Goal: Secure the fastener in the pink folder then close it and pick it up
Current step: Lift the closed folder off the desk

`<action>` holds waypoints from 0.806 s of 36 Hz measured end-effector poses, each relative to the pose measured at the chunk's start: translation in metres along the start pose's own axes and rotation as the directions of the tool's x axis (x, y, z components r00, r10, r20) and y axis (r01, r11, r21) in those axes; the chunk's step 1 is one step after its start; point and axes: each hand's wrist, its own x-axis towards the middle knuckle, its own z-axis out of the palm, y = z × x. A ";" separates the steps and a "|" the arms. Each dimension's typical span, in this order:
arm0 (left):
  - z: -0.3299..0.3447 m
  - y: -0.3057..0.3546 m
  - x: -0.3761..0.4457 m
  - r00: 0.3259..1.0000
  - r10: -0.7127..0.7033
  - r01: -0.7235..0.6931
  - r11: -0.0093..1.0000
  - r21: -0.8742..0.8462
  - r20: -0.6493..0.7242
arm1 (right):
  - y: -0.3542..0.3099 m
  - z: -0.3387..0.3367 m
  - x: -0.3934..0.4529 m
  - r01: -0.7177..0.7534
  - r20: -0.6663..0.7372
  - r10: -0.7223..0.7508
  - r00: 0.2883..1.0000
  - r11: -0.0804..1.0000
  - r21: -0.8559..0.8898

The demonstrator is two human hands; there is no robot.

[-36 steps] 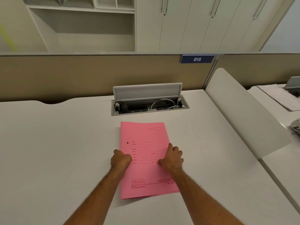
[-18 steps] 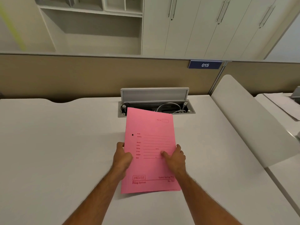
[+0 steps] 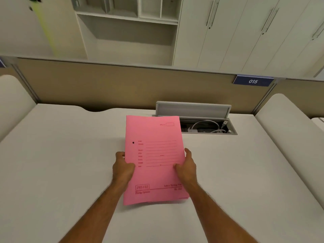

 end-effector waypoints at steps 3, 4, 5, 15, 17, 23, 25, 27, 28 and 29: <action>-0.018 0.003 0.017 0.998 0.015 -0.013 1.000 0.027 -0.057 | -0.015 0.021 0.006 0.025 0.004 -0.025 1.000 1.000 -0.006; -0.021 0.004 0.021 0.997 0.018 -0.016 0.999 0.038 -0.069 | -0.018 0.026 0.008 0.029 0.006 -0.029 1.000 1.000 -0.011; -0.026 0.005 0.027 0.996 0.020 -0.016 0.999 0.051 -0.082 | -0.023 0.033 0.010 0.036 0.011 -0.036 0.999 0.999 -0.013; -0.061 0.014 0.088 0.986 0.033 -0.013 0.993 0.120 -0.161 | -0.072 0.094 0.047 0.013 0.045 -0.011 0.999 0.999 -0.051; -0.065 0.015 0.100 0.986 0.037 -0.013 0.990 0.142 -0.164 | -0.079 0.105 0.055 0.001 0.053 0.003 0.999 0.998 -0.062; -0.070 0.020 0.138 0.986 0.064 -0.031 0.977 0.211 -0.155 | -0.089 0.129 0.083 -0.013 0.053 0.019 0.998 0.994 -0.112; -0.070 0.024 0.146 0.986 0.079 -0.045 0.973 0.228 -0.144 | -0.091 0.132 0.088 -0.016 0.052 0.022 0.998 0.992 -0.124; -0.069 0.025 0.158 0.987 0.090 -0.056 0.969 0.240 -0.136 | -0.093 0.138 0.096 -0.019 0.053 0.027 0.998 0.989 -0.144; -0.068 0.025 0.163 0.987 0.093 -0.058 0.967 0.247 -0.132 | -0.094 0.141 0.100 -0.022 0.052 0.030 0.998 0.988 -0.154; -0.067 0.024 0.168 0.987 0.094 -0.058 0.965 0.257 -0.131 | -0.095 0.143 0.103 -0.024 0.052 0.033 0.998 0.986 -0.166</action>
